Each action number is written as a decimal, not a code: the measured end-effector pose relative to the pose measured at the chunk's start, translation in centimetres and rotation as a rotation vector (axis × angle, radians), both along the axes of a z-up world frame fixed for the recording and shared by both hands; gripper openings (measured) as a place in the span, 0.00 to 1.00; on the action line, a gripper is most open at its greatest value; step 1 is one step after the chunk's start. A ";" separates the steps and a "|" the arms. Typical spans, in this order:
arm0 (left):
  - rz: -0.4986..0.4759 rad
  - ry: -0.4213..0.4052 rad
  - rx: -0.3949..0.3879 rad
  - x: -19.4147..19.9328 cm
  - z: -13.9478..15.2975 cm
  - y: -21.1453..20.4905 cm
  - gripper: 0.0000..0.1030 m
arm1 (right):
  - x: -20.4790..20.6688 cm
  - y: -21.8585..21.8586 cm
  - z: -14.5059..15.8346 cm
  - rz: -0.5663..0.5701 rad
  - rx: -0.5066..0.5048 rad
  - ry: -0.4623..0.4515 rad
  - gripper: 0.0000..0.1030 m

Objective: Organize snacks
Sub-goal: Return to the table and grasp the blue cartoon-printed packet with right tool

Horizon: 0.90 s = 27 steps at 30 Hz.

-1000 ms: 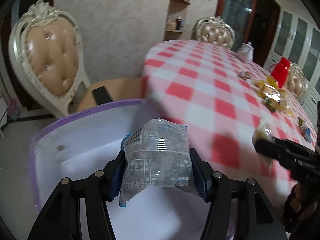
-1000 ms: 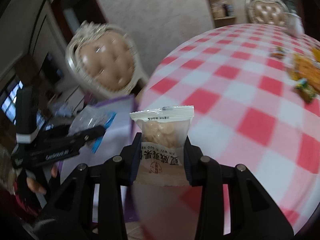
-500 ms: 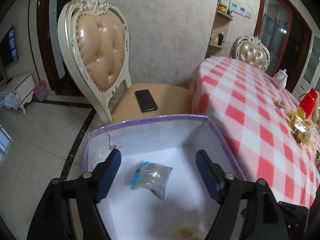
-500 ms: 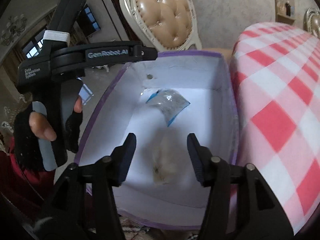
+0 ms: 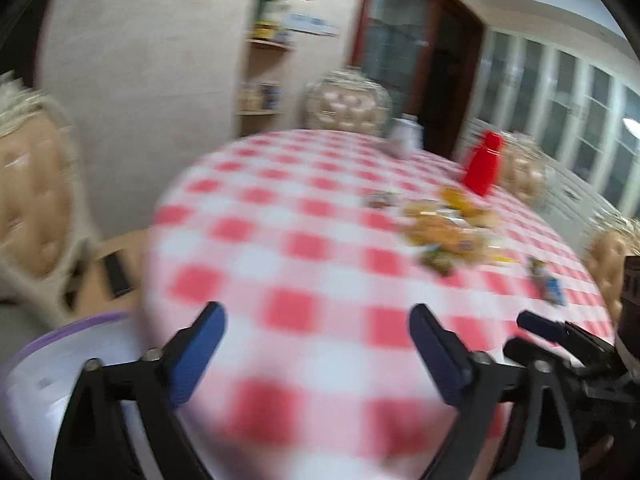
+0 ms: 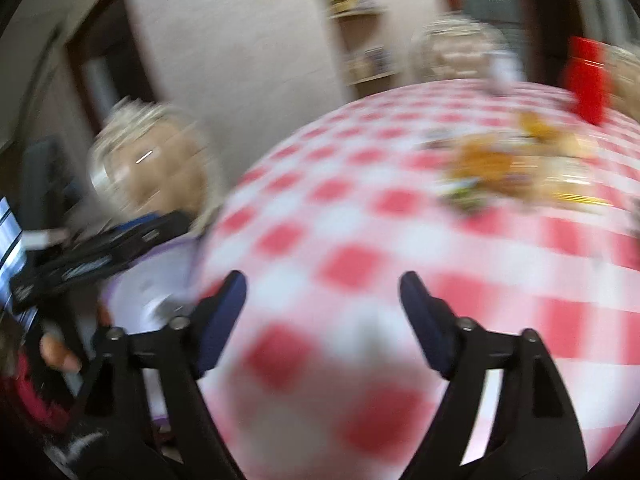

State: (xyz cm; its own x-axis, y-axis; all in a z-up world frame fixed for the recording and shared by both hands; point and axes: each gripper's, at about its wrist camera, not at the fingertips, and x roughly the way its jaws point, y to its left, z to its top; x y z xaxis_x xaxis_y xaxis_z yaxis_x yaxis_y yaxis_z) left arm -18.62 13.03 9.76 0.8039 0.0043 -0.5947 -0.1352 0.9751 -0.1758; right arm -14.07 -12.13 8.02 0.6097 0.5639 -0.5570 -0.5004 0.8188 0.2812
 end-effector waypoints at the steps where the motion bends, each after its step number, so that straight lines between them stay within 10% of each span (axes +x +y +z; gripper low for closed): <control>1: -0.036 0.007 -0.006 1.4 -0.1 -1.7 1.00 | 1.2 -1.9 0.3 -0.057 0.011 0.006 0.82; 10: -0.327 0.042 -0.015 14.0 -2.3 -16.0 1.00 | 10.2 -23.2 -2.5 -0.618 0.021 0.215 0.84; 16: -0.400 -0.001 -0.040 18.9 -2.1 -21.4 1.00 | 15.1 -24.2 -2.9 -0.586 0.113 0.315 0.86; 23: -0.469 -0.004 -0.040 20.6 -3.9 -22.4 1.00 | 17.4 -22.5 -1.5 -0.462 -0.097 0.205 0.89; 27: -0.446 0.002 -0.103 20.6 -3.5 -20.8 1.00 | 14.5 -20.5 -1.9 -0.348 -0.424 0.095 0.90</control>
State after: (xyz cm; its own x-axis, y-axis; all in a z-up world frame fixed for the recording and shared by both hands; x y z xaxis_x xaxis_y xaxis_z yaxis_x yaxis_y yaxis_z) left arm 2.00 -7.77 6.24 0.7127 -0.4014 -0.5752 0.2937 0.9155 -0.2750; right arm 0.41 -32.64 6.14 0.6559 0.0531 -0.7530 -0.1689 0.9826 -0.0778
